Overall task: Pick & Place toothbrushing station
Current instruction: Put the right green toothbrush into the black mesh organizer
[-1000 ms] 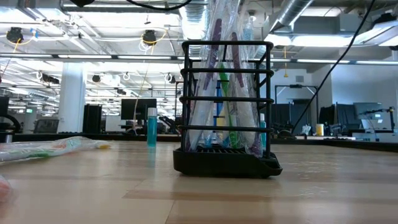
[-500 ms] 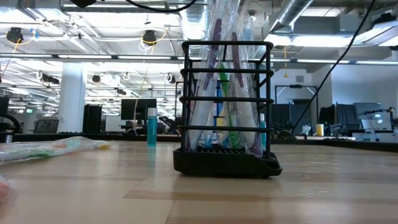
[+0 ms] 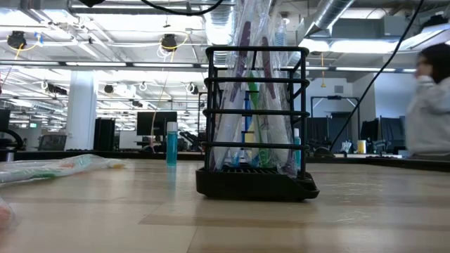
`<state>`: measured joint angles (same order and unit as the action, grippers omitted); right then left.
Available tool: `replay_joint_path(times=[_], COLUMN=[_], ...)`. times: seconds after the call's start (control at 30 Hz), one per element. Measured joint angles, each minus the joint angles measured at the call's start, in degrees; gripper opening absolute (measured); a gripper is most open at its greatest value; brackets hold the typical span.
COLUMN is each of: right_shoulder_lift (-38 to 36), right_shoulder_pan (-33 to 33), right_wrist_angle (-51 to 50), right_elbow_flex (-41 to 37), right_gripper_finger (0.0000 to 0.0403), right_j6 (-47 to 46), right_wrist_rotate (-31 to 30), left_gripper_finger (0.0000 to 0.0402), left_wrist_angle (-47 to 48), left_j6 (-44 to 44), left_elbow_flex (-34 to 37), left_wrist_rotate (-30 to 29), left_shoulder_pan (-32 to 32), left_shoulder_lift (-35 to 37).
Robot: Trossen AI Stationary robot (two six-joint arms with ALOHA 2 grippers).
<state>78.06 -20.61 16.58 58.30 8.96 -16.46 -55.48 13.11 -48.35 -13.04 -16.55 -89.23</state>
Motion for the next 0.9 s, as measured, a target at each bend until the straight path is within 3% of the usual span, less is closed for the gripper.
replay_joint_path(times=[0.9], right_shoulder_lift=[0.0], right_shoulder_pan=[0.0], right_wrist_angle=[-0.9], right_elbow_flex=[0.0], right_gripper_finger=[0.0102], right_j6=[0.0], right_wrist_rotate=[0.0], left_gripper_finger=[0.0014], left_wrist_angle=[-6.4], left_j6=[-9.6], left_elbow_flex=[11.8], left_wrist_rotate=[-2.6], left_shoulder_pan=[0.1], left_shoulder_lift=[2.7])
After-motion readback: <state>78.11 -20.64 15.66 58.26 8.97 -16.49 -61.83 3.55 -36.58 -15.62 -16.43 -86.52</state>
